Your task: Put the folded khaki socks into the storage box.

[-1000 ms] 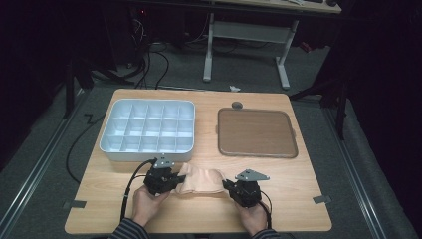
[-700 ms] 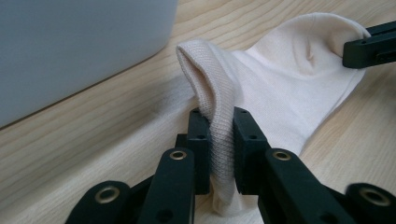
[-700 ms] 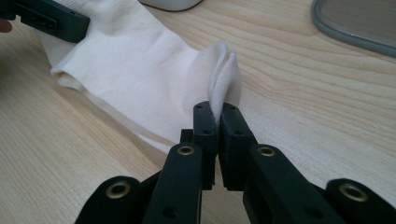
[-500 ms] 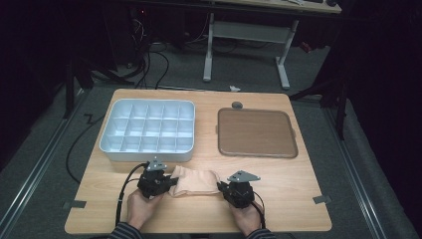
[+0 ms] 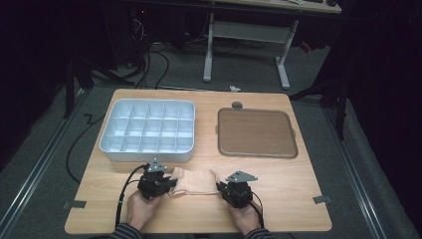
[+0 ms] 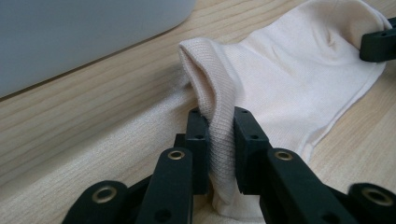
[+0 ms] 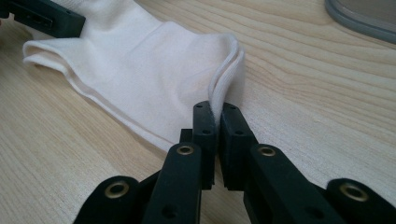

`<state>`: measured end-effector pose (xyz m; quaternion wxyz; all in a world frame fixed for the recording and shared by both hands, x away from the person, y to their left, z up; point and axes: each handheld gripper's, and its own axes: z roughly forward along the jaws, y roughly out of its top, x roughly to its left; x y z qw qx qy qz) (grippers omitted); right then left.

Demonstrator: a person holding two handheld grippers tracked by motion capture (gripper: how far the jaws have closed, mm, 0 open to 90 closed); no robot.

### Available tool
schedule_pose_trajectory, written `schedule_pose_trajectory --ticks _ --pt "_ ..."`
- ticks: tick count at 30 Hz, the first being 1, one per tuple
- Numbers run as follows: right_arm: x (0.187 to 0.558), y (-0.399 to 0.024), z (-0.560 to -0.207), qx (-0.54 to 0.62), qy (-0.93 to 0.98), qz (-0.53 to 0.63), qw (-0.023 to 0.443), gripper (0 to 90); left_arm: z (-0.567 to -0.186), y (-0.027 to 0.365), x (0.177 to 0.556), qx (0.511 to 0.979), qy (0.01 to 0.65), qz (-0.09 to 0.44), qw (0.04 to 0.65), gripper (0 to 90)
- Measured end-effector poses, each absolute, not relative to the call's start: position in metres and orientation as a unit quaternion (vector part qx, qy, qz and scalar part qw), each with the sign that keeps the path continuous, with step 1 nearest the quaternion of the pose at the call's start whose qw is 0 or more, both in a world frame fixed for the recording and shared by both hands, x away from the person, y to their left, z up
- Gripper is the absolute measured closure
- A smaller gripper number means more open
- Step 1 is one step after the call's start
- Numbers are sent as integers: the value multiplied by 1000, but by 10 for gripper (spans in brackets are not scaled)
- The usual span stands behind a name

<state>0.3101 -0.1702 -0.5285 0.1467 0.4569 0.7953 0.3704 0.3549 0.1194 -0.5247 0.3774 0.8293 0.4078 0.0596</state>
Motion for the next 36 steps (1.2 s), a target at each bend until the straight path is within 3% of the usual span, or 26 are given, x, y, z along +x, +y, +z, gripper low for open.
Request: schedule_pose_trajectory --ticks 4,8,9,10,13,18,25,30,36 --pt "310 -170 -529 458 795 371 146 848 -524 118 354 830 409 63 375 779" --pt "311 -172 -528 461 790 377 146 764 -522 121 353 827 414 65 375 712" --pt "311 -173 -526 463 788 379 147 712 -521 123 351 824 416 68 378 652" --pt "311 -173 -526 463 788 379 147 712 -521 124 350 820 420 68 383 652" --pt "311 -177 -521 469 780 386 150 645 -521 127 348 815 430 70 381 541" --pt "307 -181 -508 467 768 404 168 607 -519 126 345 811 436 80 382 457" --pt "305 -178 -493 447 774 414 173 635 -523 127 344 802 457 77 376 430" --pt "306 -165 -493 429 786 417 156 740 -524 129 341 796 468 82 374 428" --pt "313 -139 -505 404 809 408 127 836 -524 129 337 796 469 89 372 511"
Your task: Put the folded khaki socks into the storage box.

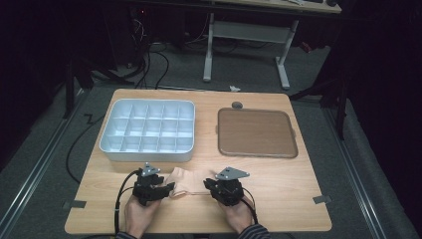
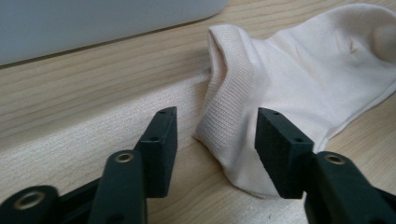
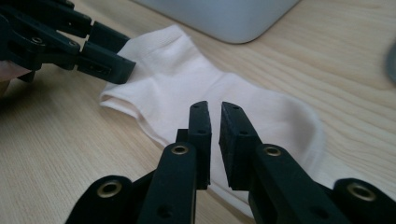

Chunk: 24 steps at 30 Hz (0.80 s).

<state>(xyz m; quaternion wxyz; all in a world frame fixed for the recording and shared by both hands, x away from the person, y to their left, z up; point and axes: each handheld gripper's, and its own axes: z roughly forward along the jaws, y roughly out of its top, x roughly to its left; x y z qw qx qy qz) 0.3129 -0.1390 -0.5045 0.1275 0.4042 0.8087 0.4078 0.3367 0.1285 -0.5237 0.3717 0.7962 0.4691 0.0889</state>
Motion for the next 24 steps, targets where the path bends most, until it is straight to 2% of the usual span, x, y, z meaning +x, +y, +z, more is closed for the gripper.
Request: schedule_pose_trajectory --ticks 3,13,24 --pt "317 -127 -510 392 819 401 121 855 -524 126 334 799 464 107 366 556" --pt "323 -97 -516 368 836 392 109 872 -525 124 332 804 453 114 368 655" --pt "328 -87 -522 368 839 386 108 871 -527 126 334 802 452 82 382 782"
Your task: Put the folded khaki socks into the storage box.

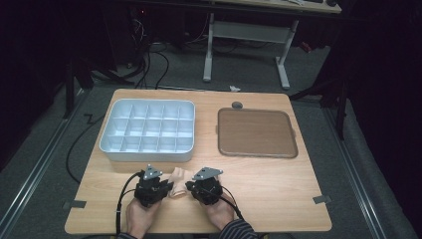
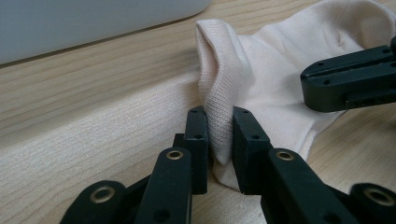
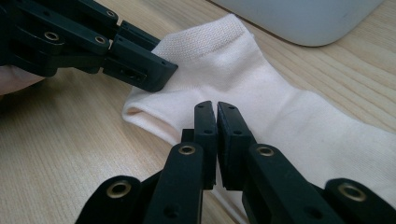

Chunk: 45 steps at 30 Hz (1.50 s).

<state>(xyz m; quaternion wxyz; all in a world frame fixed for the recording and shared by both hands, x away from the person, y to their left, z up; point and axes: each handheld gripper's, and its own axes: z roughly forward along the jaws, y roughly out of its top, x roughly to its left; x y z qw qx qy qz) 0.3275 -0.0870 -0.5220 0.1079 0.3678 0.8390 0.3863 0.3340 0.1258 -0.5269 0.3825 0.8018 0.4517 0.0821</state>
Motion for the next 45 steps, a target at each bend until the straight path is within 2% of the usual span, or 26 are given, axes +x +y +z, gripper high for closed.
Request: schedule_pose_trajectory --ticks 15,45 --pt "324 -80 -527 353 851 373 106 868 -527 130 338 803 442 53 396 804" --pt "330 -76 -527 343 858 368 106 872 -492 123 336 796 394 35 458 818"
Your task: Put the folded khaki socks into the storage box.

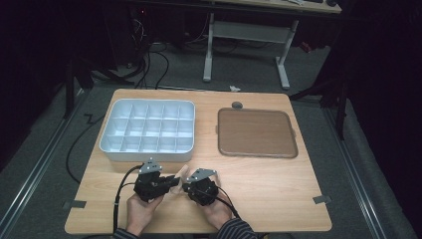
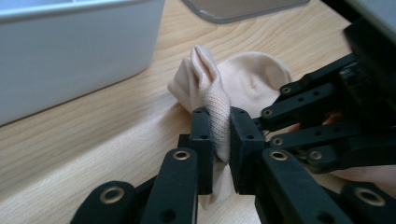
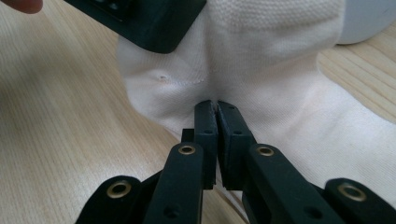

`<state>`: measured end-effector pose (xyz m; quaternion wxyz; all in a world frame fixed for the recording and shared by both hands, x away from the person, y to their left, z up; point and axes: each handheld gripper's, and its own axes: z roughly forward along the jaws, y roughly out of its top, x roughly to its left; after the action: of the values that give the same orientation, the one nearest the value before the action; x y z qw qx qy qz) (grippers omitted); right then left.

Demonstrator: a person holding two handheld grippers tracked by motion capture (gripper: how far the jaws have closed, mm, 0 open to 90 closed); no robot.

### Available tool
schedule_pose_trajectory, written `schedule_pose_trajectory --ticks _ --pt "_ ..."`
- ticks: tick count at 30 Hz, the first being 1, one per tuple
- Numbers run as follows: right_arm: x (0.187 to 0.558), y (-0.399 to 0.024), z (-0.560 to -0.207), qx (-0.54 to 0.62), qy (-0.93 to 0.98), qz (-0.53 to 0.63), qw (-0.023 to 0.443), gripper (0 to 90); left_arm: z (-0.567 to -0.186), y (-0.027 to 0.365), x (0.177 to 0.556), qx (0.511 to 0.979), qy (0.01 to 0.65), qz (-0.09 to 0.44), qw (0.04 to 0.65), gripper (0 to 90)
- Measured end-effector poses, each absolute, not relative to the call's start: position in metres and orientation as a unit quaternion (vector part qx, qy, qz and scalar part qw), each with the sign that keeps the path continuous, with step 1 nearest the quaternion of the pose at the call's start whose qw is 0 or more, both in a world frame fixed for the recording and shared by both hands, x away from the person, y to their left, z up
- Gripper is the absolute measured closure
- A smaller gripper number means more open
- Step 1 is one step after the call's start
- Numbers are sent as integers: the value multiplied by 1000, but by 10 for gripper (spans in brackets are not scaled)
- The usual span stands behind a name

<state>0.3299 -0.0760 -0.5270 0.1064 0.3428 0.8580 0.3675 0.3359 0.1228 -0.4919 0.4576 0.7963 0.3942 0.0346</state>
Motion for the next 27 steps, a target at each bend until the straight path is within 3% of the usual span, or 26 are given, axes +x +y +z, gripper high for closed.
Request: schedule_pose_trajectory --ticks 7,13,21,27 --pt "334 -72 -527 342 858 368 111 865 -492 117 339 797 391 27 460 822" --pt "331 -77 -521 344 857 364 120 764 -492 121 342 795 405 34 450 824" --pt "326 -121 -492 392 816 391 163 716 -492 123 342 799 406 34 442 824" --pt "327 -150 -491 435 795 381 185 692 -492 122 341 798 408 35 442 823"
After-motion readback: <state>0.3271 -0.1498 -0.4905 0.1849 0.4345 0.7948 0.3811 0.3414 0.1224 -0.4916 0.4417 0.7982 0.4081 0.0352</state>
